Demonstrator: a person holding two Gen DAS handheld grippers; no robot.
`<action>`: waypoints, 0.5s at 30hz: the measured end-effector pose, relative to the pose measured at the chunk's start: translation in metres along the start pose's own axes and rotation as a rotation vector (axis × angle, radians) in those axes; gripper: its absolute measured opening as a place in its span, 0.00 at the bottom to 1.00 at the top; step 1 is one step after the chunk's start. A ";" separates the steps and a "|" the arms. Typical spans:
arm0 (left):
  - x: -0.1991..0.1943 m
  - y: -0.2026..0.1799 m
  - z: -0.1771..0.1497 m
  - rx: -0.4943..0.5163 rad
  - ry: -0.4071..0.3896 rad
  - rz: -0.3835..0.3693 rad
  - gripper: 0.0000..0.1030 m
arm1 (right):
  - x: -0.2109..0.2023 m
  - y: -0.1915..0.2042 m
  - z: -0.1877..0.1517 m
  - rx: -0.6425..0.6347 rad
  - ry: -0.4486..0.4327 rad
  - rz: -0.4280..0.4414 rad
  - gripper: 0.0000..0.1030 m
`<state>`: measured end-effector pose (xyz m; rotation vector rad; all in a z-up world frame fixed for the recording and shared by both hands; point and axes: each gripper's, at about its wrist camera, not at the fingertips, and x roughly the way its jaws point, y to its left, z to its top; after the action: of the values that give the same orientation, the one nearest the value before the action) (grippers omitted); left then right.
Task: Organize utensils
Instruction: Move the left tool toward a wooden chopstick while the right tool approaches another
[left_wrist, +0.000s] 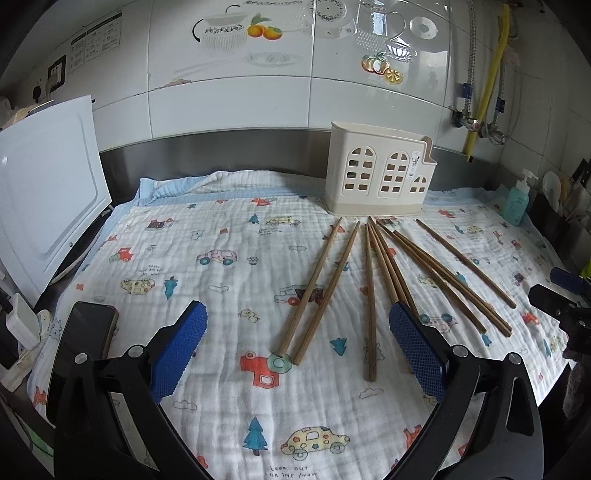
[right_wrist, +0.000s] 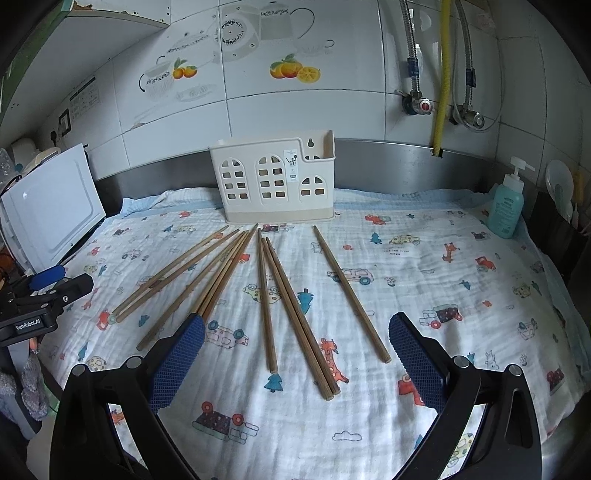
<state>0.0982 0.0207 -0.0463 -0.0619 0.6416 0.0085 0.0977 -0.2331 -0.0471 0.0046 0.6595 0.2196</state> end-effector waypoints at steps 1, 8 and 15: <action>0.002 0.001 0.000 -0.002 0.002 -0.002 0.95 | 0.002 0.000 0.000 -0.002 0.003 -0.002 0.94; 0.017 0.007 0.001 -0.022 0.028 -0.017 0.95 | 0.013 -0.007 0.001 -0.006 0.020 -0.006 0.94; 0.037 0.012 0.002 -0.032 0.072 -0.035 0.94 | 0.026 -0.016 0.002 -0.003 0.041 -0.006 0.93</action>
<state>0.1284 0.0324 -0.0677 -0.1044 0.7121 -0.0172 0.1220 -0.2436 -0.0625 -0.0048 0.6998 0.2149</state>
